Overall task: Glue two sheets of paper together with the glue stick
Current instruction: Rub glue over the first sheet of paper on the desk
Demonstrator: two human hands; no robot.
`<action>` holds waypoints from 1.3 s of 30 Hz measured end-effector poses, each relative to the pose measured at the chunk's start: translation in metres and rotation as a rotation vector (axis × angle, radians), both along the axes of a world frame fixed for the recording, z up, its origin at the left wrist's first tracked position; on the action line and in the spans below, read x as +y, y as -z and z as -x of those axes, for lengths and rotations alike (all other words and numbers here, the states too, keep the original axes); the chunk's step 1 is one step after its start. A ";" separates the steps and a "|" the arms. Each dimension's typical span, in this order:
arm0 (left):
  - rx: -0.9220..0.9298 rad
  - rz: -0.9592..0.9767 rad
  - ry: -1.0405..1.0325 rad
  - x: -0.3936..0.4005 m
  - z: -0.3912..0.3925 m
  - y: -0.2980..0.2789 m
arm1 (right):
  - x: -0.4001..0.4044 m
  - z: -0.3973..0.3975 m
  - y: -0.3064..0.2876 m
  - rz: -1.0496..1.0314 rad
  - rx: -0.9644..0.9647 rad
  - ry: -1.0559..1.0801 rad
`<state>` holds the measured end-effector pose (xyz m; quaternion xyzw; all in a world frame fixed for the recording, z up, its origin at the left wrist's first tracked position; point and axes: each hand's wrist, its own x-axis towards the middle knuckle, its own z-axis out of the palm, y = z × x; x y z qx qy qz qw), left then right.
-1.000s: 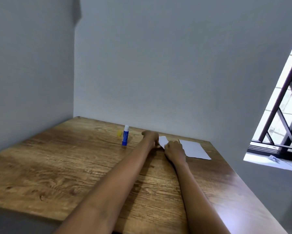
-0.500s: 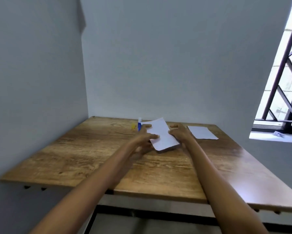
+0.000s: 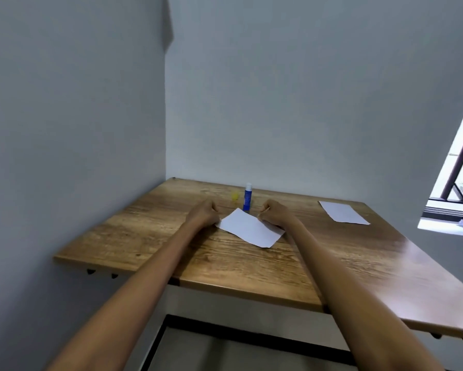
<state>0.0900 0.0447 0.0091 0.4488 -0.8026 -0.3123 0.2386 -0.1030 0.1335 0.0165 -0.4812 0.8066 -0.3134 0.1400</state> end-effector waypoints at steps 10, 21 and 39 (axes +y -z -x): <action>-0.232 -0.035 0.438 -0.037 -0.001 -0.007 | -0.053 0.001 -0.002 0.113 -0.023 0.062; -0.006 0.043 0.436 -0.053 0.014 0.007 | -0.055 -0.001 0.007 0.428 -0.202 -0.039; -0.030 0.526 0.258 -0.021 -0.032 0.017 | -0.056 -0.046 0.024 0.516 -0.143 -0.265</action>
